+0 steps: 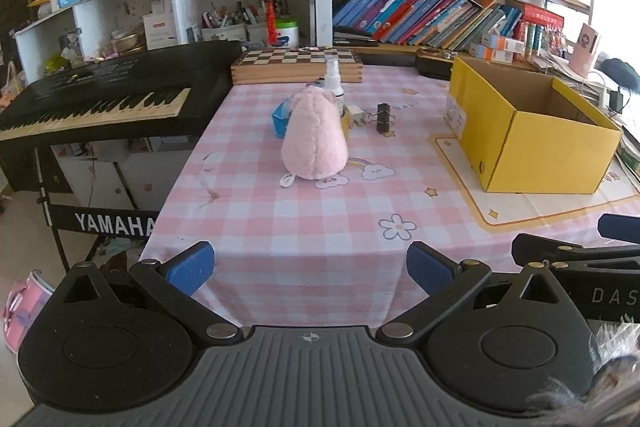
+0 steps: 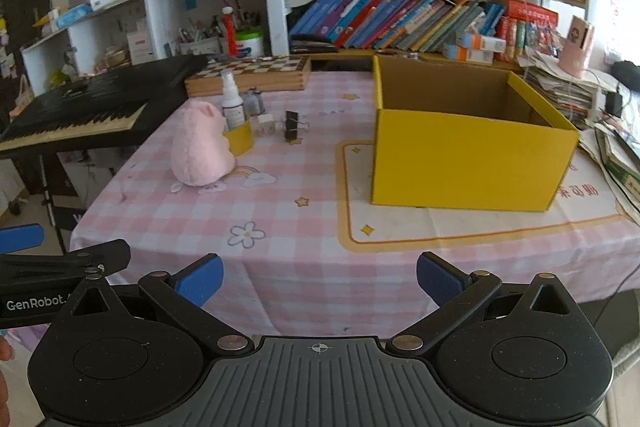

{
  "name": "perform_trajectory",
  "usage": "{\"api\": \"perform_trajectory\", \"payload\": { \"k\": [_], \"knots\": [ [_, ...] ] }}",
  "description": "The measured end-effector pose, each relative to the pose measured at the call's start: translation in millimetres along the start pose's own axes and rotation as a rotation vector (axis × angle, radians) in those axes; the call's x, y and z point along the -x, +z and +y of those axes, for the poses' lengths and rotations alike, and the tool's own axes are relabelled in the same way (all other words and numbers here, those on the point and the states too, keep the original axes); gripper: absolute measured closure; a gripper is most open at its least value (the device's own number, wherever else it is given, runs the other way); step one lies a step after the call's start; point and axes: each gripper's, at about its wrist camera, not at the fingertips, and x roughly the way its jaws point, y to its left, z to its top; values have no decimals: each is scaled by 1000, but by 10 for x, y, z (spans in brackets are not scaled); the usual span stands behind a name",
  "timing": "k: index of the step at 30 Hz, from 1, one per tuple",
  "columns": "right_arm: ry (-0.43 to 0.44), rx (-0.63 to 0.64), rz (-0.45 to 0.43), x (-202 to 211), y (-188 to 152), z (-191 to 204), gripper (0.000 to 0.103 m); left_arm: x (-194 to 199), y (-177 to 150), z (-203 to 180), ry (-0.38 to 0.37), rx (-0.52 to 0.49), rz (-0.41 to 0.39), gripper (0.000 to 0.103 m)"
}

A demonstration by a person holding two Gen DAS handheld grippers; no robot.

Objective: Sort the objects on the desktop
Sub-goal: 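Move both tools toward the pink plush pig and black binder clip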

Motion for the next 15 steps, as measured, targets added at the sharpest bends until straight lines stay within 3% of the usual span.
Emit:
{"api": "perform_trajectory", "payload": {
  "k": [15],
  "knots": [
    [75, 80, -2, -285, 200, 141, 1, -184, 97, 154, 69, 75, 18, 0]
  ]
}}
